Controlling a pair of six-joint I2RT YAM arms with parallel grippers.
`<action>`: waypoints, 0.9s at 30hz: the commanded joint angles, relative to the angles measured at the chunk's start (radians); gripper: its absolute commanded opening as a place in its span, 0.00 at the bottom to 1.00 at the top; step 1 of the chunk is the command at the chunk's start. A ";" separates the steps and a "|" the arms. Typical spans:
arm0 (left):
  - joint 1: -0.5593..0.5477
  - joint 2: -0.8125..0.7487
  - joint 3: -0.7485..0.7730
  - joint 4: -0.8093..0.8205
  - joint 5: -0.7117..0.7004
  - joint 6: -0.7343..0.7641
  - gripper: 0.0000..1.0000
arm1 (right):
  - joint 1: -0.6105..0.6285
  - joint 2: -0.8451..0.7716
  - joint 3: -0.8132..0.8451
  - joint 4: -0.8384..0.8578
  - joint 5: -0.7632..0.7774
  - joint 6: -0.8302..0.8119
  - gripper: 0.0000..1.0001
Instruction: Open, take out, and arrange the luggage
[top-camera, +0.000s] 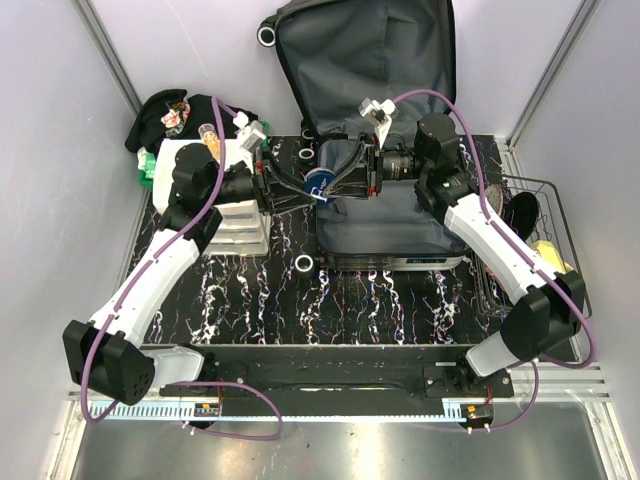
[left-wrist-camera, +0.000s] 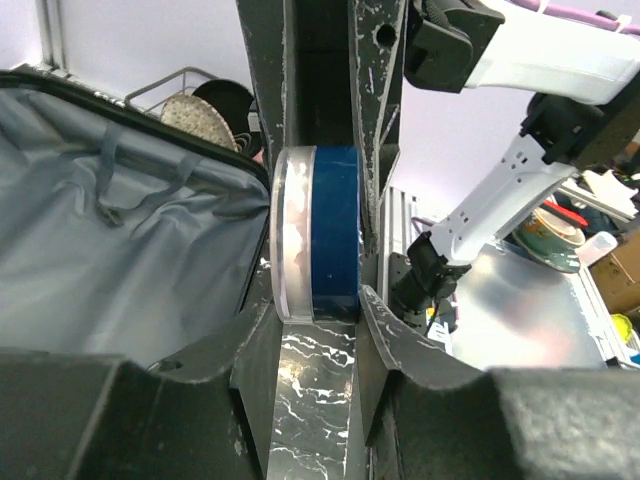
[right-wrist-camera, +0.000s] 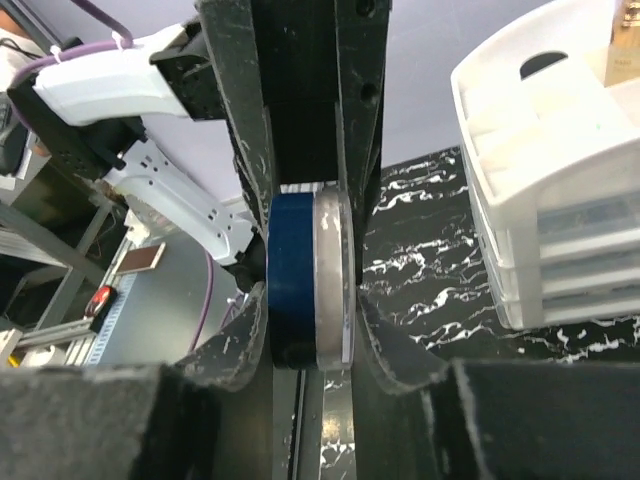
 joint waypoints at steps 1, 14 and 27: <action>-0.001 -0.012 0.055 -0.049 -0.054 0.111 0.15 | 0.005 0.002 0.040 0.044 0.010 0.087 0.14; -0.004 -0.176 0.087 -0.439 -0.324 1.012 0.99 | -0.007 0.078 0.107 -0.071 0.110 0.244 0.00; -0.113 -0.122 0.115 -0.449 -0.344 1.196 0.99 | 0.029 0.125 0.165 -0.080 -0.036 0.249 0.00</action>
